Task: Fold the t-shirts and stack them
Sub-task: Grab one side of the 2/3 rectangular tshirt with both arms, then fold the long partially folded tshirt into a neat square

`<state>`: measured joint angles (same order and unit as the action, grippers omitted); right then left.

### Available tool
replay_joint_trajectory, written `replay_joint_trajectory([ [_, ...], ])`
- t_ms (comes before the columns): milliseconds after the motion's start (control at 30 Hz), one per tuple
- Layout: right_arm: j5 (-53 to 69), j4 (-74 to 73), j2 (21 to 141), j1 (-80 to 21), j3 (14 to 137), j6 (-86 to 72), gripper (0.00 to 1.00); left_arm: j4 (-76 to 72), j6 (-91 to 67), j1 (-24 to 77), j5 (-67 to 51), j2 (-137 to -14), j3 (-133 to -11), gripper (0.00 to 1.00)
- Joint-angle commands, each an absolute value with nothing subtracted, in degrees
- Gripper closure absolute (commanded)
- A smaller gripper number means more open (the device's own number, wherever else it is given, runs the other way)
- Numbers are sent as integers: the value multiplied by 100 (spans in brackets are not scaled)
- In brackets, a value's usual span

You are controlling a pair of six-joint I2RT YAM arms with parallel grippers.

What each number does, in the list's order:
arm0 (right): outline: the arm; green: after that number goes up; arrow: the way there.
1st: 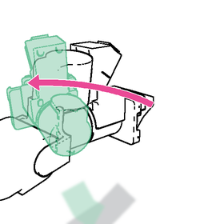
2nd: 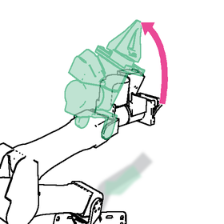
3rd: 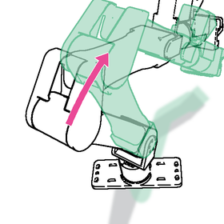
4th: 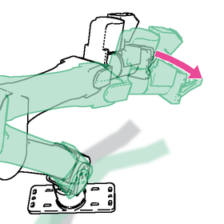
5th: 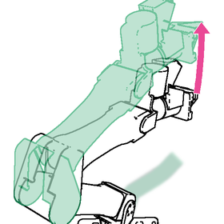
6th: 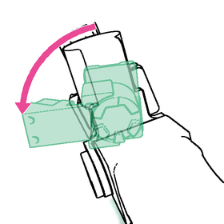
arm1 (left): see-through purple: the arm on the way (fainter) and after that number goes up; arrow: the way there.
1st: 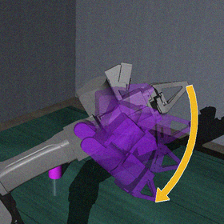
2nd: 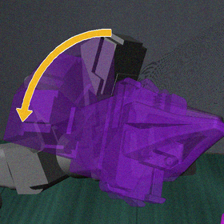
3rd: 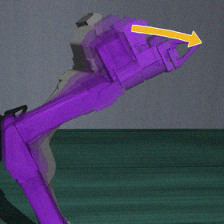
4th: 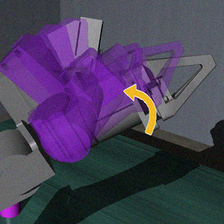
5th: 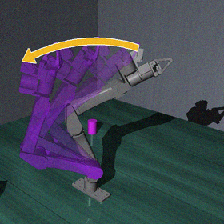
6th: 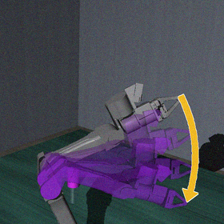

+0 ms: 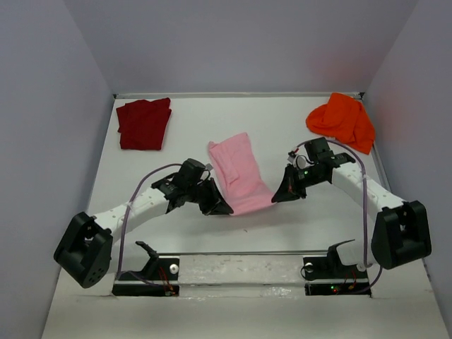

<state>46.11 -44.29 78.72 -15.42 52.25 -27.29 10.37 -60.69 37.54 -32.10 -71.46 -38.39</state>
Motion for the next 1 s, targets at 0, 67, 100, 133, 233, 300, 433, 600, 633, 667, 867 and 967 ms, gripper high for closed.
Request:
replay_joint_trajectory([
  [0, 4570, -4869, 7348, -1468, 5203, -2865, 100, 1933, -5845, 3771, -3586, -6716, -3920, 100],
  [67, 4544, -4957, 7234, -1468, 5273, -2918, 100, 2048, -5888, 3771, -3577, -6513, -3885, 100],
  [100, 4535, -4974, 7225, -1468, 5326, -2935, 100, 2091, -5897, 3771, -3568, -6452, -3876, 100],
  [133, 4526, -5009, 7233, -1468, 5474, -2962, 100, 2153, -5906, 3762, -3568, -6364, -3867, 100],
  [233, 4553, -5045, 7382, -1468, 5739, -3015, 100, 2206, -5941, 3762, -3621, -6267, -3858, 100],
  [300, 4561, -5106, 7618, -1468, 6002, -2954, 100, 2232, -5924, 3762, -3647, -6240, -3876, 100],
  [433, 4544, -4966, 8067, -1468, 6406, -2857, 100, 2101, -5906, 3753, -3770, -6319, -3876, 100],
  [600, 4561, -4773, 8665, -1468, 6942, -2795, 100, 2083, -5696, 3657, -3841, -6547, -4060, 99],
  [633, 4570, -4738, 8762, -1468, 7013, -2786, 100, 2153, -5643, 3621, -3832, -6626, -4148, 99],
  [667, 4570, -4720, 8928, -1468, 7083, -2769, 100, 2179, -5521, 3578, -3832, -6670, -4201, 99],
  [867, 4588, -4667, 9290, -1468, 7418, -2716, 100, 2566, -4993, 3094, -3850, -7004, -4675, 98],
  [967, 4588, -4667, 9351, -1468, 7488, -2681, 100, 2689, -4738, 2866, -3867, -7171, -4851, 97],
])
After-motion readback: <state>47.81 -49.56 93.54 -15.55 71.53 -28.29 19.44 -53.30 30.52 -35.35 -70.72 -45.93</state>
